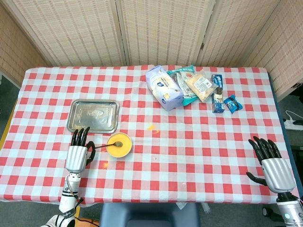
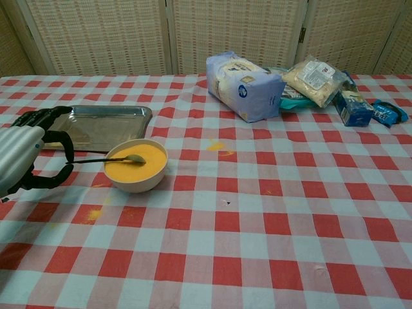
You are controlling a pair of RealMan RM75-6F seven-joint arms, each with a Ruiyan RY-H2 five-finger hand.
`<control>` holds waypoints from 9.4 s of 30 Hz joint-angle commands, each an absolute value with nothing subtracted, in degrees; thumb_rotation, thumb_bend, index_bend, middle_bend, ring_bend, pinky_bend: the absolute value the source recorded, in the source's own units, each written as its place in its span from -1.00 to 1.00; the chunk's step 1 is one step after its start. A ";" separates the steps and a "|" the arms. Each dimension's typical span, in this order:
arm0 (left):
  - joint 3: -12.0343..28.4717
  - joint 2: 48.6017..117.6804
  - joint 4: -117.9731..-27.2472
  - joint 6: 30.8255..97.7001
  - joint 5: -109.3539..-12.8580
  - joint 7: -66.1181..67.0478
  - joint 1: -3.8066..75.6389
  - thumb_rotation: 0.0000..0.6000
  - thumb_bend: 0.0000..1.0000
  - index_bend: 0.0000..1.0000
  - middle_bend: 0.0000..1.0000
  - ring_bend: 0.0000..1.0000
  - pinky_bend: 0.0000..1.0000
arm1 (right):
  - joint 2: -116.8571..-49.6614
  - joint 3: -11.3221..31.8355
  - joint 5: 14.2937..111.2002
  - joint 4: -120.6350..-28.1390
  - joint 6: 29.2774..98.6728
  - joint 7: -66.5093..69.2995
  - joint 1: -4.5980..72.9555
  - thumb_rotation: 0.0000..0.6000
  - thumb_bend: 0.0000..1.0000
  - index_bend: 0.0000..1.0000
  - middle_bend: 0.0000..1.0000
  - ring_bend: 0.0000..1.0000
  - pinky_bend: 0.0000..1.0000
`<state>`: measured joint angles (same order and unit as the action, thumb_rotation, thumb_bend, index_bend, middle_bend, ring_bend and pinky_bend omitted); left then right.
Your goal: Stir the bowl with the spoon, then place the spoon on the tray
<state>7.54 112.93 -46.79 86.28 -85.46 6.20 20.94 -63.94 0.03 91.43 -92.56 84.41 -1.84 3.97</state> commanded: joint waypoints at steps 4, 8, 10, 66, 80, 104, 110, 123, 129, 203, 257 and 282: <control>7.58 112.89 -47.21 86.42 -85.51 6.23 21.03 1.00 -0.20 0.12 -0.93 -1.00 -0.94 | -63.95 0.04 91.39 -92.60 84.37 -1.96 3.99 1.00 -0.88 -1.00 -1.00 -1.00 -1.00; 7.64 112.89 -47.42 86.23 -85.43 6.33 21.15 1.00 -0.20 0.12 -0.93 -1.00 -0.94 | -63.93 0.02 91.39 -92.62 84.38 -1.97 3.98 1.00 -0.88 -1.00 -1.00 -1.00 -1.00; 7.65 112.92 -47.52 86.15 -85.41 6.28 21.21 1.00 -0.20 0.12 -0.93 -1.00 -0.94 | -63.91 0.01 91.41 -92.64 84.40 -1.96 3.98 1.00 -0.88 -1.00 -1.00 -1.00 -1.00; 13.06 75.26 -97.69 50.20 -56.76 15.09 32.49 1.00 0.71 0.56 -0.56 -0.99 -0.97 | -62.87 -1.31 94.18 -93.08 85.53 -0.11 3.65 1.00 -0.88 -1.00 -1.00 -1.00 -1.00; 9.88 74.34 -99.61 56.02 -40.70 35.78 42.42 1.00 0.73 0.56 -0.53 -0.96 -0.99 | -62.50 -1.06 93.41 -93.09 85.29 0.41 3.65 1.00 -0.88 -1.00 -1.00 -1.00 -1.00; 6.79 79.29 -98.41 63.78 -40.20 43.53 46.56 1.00 0.73 0.57 -0.48 -0.93 -0.99 | -62.08 -0.95 93.58 -93.16 86.05 1.13 3.32 1.00 -0.88 -1.00 -1.00 -1.00 -1.00; 6.61 81.95 -96.01 65.97 -42.29 44.02 46.68 1.00 0.73 0.57 -0.46 -0.90 -0.99 | -62.04 -0.87 93.29 -93.08 85.77 1.19 3.39 1.00 -0.88 -1.00 -1.00 -1.00 -1.00; 5.49 84.25 -92.93 68.82 -47.13 44.96 46.03 1.00 0.71 0.57 -0.44 -0.87 -0.99 | -61.99 -0.56 92.80 -93.03 85.86 1.31 3.34 1.00 -0.88 -1.00 -1.00 -1.00 -1.00; 2.63 84.85 -91.26 73.12 -53.15 48.16 44.39 1.00 0.71 0.57 -0.43 -0.87 -0.99 | -61.96 -0.68 93.09 -93.20 85.88 1.24 3.33 1.00 -0.88 -1.00 -1.00 -1.00 -1.00; 6.92 84.41 -99.41 75.43 -68.08 46.95 36.04 1.00 0.66 0.57 -0.40 -0.85 -0.99 | -60.46 -1.89 95.87 -93.68 87.10 4.21 2.96 1.00 -0.88 -1.00 -1.00 -1.00 -1.00; 4.42 82.60 -91.34 76.14 -76.41 48.81 31.82 1.00 0.66 0.57 -0.39 -0.85 -0.99 | -59.79 -2.53 96.95 -94.19 87.64 4.68 2.60 1.00 -0.88 -1.00 -1.00 -1.00 -1.00; 6.05 85.47 -94.76 74.77 -76.81 43.65 31.35 1.00 0.64 0.57 -0.42 -0.85 -0.99 | -59.31 -2.50 97.17 -94.06 88.45 6.10 2.31 1.00 -0.88 -1.00 -1.00 -1.00 -1.00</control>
<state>5.79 85.33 -94.50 74.64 -76.78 43.88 31.29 -59.33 -2.50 97.17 -94.06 88.43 6.08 2.33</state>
